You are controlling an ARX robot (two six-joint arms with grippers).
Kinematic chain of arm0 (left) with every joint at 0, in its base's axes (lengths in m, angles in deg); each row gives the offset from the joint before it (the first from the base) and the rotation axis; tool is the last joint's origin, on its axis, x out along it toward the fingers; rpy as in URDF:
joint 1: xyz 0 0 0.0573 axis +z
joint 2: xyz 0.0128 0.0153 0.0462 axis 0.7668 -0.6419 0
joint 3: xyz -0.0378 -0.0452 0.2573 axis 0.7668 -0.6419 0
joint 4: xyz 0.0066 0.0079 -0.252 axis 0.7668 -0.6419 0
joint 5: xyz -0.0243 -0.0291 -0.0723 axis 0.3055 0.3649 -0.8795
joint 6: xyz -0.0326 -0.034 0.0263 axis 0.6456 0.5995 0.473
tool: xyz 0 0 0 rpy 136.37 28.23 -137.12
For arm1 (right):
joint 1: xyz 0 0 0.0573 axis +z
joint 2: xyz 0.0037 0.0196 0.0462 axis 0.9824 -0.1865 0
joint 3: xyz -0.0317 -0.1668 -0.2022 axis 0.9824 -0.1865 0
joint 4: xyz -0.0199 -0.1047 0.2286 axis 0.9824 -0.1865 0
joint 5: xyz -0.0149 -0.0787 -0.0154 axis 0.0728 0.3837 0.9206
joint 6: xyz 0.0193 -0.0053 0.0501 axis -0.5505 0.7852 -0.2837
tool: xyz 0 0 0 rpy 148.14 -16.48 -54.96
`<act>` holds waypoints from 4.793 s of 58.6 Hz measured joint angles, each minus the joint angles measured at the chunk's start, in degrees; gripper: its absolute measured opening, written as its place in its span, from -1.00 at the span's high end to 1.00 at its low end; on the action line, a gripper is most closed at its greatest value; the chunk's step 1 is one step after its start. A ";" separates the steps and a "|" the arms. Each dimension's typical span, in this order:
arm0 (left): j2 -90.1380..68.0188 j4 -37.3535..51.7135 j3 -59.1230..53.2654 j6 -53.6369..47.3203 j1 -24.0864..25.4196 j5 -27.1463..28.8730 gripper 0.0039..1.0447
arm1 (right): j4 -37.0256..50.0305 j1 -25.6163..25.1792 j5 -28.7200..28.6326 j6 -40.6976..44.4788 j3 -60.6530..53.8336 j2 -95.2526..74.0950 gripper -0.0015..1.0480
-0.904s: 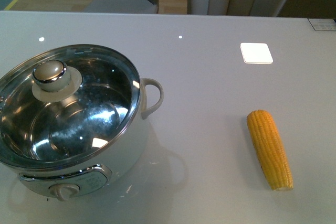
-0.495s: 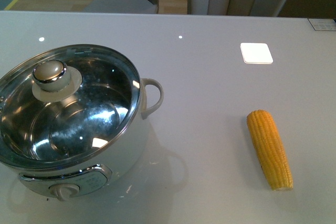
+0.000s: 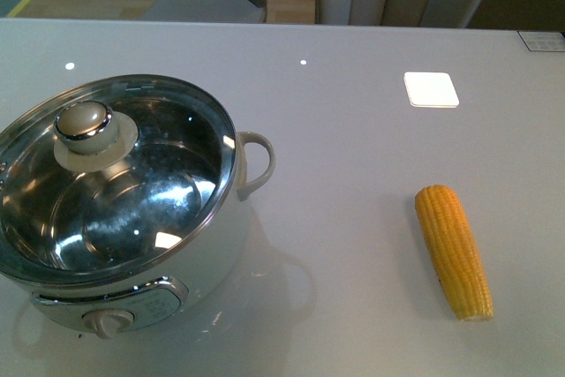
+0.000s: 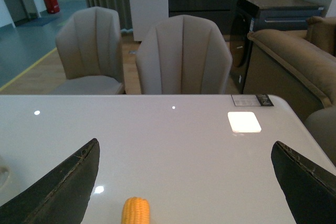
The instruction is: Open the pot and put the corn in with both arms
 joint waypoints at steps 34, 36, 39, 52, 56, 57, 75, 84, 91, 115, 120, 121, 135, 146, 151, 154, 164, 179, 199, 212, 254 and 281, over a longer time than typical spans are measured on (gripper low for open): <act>-59.49 49.27 9.16 -1.18 -13.81 5.14 -0.87 | 0.00 0.00 0.02 0.00 0.00 0.00 -0.83; -62.80 51.08 9.53 -1.55 -13.92 5.81 -0.87 | 0.00 0.00 0.02 0.00 0.00 0.00 -0.83; -66.75 53.79 10.23 -1.75 -13.94 6.21 -0.87 | 0.00 0.00 0.02 0.00 0.00 0.00 -0.83; -81.42 60.70 12.50 -1.95 -12.61 7.56 -0.87 | 0.00 0.00 0.02 0.00 0.00 0.00 -0.83; -83.65 62.05 13.09 -1.90 -12.02 8.04 -0.87 | 0.00 0.00 0.02 0.00 0.00 0.00 -0.83; -83.97 62.23 13.18 -1.90 -11.96 8.11 -0.87 | 0.00 0.00 0.02 0.00 0.00 0.00 -0.83; -89.88 66.97 15.43 -0.61 -10.99 8.72 -0.87 | 0.00 0.00 0.02 0.00 0.00 0.00 -0.83; -91.93 68.13 16.94 -0.33 -10.97 8.66 -0.86 | 0.00 0.00 0.02 0.00 0.00 0.00 -0.83; -92.39 68.52 17.25 -0.31 -10.97 8.55 -0.75 | 0.00 0.00 0.02 0.00 0.00 0.00 -0.83; -92.54 69.77 17.22 -0.83 -11.17 9.40 0.14 | 0.00 0.00 0.00 0.00 0.00 0.00 -0.83; -92.54 69.83 17.22 -0.98 -11.21 9.51 0.14 | 0.00 0.00 0.02 0.00 0.00 0.00 -0.83; -92.54 69.83 17.22 -1.01 -11.26 9.57 0.14 | 0.00 0.00 0.02 0.00 0.00 0.00 -0.83; -91.45 68.81 17.16 -1.05 -11.91 10.64 0.14 | 0.00 0.00 0.02 0.00 0.00 0.00 -0.83; -87.23 65.26 16.87 -2.14 -12.39 11.43 0.14 | 0.00 0.00 0.02 0.00 0.00 0.00 -0.83; -82.90 62.99 16.90 -2.78 -12.48 11.58 0.14 | 0.00 0.00 0.02 0.00 0.00 0.00 -0.83; -80.28 61.46 17.03 -2.84 -12.46 11.58 0.14 | 0.00 0.00 0.02 0.00 0.00 0.00 -0.83; -73.46 56.57 18.80 -2.80 -9.99 9.97 0.14 | 0.00 0.00 0.00 0.00 0.00 0.00 -0.83; -65.59 56.43 19.15 -5.11 13.27 0.33 0.14 | 0.00 0.00 0.02 0.00 0.00 0.00 -0.83; -84.26 74.12 15.65 -8.66 40.92 -8.46 0.14 | 0.00 0.00 0.00 0.00 0.00 0.00 -0.83; -101.96 84.78 16.39 -10.43 44.09 -9.55 0.14 | 0.00 0.00 0.00 0.00 0.00 0.00 -0.83; -126.64 93.44 29.79 -11.37 43.85 -8.72 0.14 | 0.00 0.00 0.02 0.00 0.00 0.00 -0.83; -132.72 92.96 35.43 -11.96 44.63 -10.29 0.15 | 0.00 0.00 0.02 0.00 0.00 0.00 -0.83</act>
